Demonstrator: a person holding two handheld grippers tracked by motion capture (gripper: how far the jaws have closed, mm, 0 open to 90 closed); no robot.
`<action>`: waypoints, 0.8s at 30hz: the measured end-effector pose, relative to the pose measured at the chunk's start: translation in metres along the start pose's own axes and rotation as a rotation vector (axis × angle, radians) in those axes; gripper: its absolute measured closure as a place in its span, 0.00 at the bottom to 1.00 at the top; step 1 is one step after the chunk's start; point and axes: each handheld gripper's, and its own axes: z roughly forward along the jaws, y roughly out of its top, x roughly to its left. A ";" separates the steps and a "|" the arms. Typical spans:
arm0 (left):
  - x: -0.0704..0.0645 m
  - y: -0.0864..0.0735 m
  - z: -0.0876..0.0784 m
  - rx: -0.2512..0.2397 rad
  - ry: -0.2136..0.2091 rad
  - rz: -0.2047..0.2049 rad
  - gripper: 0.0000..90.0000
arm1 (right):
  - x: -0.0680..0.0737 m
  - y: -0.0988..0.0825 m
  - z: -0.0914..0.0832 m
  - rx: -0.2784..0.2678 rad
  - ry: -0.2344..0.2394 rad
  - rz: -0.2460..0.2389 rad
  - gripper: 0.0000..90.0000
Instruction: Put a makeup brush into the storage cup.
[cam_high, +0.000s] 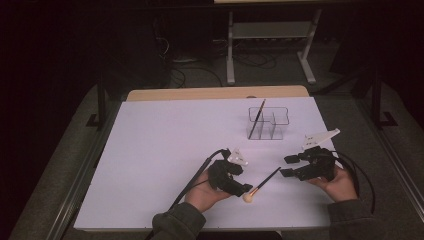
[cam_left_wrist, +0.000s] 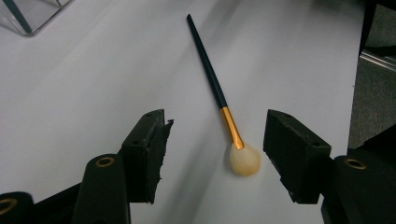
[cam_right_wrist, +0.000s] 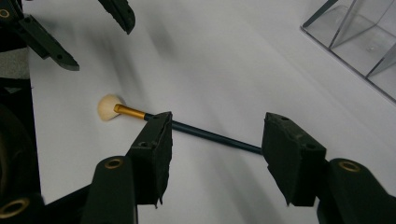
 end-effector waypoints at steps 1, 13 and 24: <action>0.000 0.001 0.001 0.011 -0.004 0.004 0.45 | 0.000 0.000 0.000 -0.001 -0.001 0.000 0.46; -0.005 0.011 0.016 0.042 -0.010 0.012 0.48 | -0.001 0.000 -0.001 -0.002 -0.003 -0.006 0.46; -0.007 0.016 0.028 0.088 -0.009 0.022 0.54 | -0.002 -0.002 -0.001 -0.003 -0.009 0.012 0.46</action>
